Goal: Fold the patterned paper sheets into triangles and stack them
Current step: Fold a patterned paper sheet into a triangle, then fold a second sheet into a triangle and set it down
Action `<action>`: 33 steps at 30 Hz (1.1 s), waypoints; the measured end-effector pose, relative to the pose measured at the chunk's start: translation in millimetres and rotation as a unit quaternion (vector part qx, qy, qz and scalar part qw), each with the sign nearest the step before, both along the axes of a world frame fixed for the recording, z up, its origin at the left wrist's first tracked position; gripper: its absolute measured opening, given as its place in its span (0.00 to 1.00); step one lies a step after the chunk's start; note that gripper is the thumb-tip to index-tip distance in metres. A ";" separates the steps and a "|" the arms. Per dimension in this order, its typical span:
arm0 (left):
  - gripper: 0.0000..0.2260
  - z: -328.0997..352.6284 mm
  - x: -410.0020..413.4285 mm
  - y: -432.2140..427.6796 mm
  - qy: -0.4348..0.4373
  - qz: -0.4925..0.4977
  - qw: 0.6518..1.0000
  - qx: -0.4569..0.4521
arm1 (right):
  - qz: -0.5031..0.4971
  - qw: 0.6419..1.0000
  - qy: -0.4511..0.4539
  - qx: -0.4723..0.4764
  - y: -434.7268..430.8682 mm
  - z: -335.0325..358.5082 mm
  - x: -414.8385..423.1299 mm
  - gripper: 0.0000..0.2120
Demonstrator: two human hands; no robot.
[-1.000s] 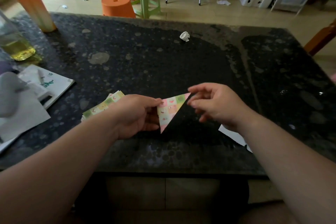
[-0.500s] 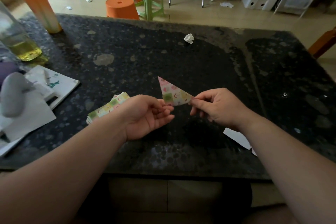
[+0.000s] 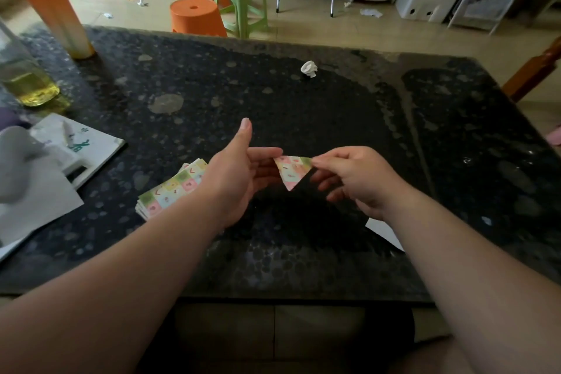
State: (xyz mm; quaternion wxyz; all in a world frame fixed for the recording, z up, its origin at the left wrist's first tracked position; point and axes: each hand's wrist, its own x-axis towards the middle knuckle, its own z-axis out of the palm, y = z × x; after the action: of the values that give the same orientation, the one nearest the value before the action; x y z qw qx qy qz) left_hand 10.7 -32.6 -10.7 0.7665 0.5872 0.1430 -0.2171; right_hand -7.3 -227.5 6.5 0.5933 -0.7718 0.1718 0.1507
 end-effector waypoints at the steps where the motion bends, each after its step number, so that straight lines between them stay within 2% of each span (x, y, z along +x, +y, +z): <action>1: 0.36 -1.9 0.6 -1.8 -0.015 0.000 1.000 0.017 | -0.010 1.000 0.008 -0.002 2.9 -1.7 3.4 0.03; 4: 0.36 -5.6 0.3 -2.4 -0.047 -0.018 0.997 0.065 | -0.064 0.995 0.019 0.069 15.5 -6.6 13.7 0.05; 6: 0.37 -7.2 1.2 0.6 -0.054 -0.045 0.993 0.100 | -0.084 0.993 0.017 0.075 23.7 -8.8 22.4 0.05; 7: 0.37 -6.9 2.2 2.7 -0.062 -0.051 0.990 0.115 | -0.084 0.995 0.012 0.048 26.2 -10.6 27.6 0.05; 9: 0.32 -3.3 6.6 10.8 -0.084 -0.045 0.984 0.150 | -0.072 0.995 -0.023 -0.065 27.1 -17.3 39.5 0.05; 11: 0.30 3.8 9.6 26.4 -0.086 -0.012 0.980 0.181 | -0.054 0.982 -0.063 -0.171 26.0 -27.3 51.6 0.06; 15: 0.33 9.4 14.5 68.2 -0.068 0.042 0.968 0.236 | -0.030 0.961 -0.063 -0.268 23.8 -52.9 70.0 0.05; 17: 0.24 10.2 14.1 84.2 -0.093 0.024 0.930 0.354 | -0.021 0.946 -0.064 -0.317 26.5 -61.4 74.1 0.05; 19: 0.12 4.8 12.2 98.4 -0.135 -0.024 0.854 0.503 | -0.031 0.926 -0.077 -0.369 30.9 -63.2 75.2 0.07; 21: 0.06 -1.2 8.5 107.9 -0.128 -0.087 0.798 0.583 | -0.034 0.916 -0.093 -0.388 37.8 -57.9 73.5 0.05; 25: 0.19 -12.2 -0.3 115.4 -0.113 -0.189 0.730 0.647 | 0.074 0.938 -0.109 -0.321 70.0 -40.3 59.0 0.04; 27: 0.26 -12.4 -5.1 115.8 -0.107 -0.209 0.710 0.663 | 0.149 0.939 -0.109 -0.290 95.4 -38.6 47.9 0.03; 30: 0.34 -14.3 -10.4 120.2 -0.082 -0.200 0.713 0.666 | 0.233 0.925 -0.105 -0.280 132.9 -45.5 32.6 0.07; 33: 0.32 -16.4 -15.0 125.8 -0.081 -0.185 0.720 0.664 | 0.249 0.904 -0.112 -0.329 154.9 -55.7 26.8 0.20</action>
State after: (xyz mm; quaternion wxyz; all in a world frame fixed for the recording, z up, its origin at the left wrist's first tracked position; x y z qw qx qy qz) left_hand -4.2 93.2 -27.1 0.1340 0.9757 0.0766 -0.1555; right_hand 19.5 -72.6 -49.2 0.2638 -0.9528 -0.0537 0.1405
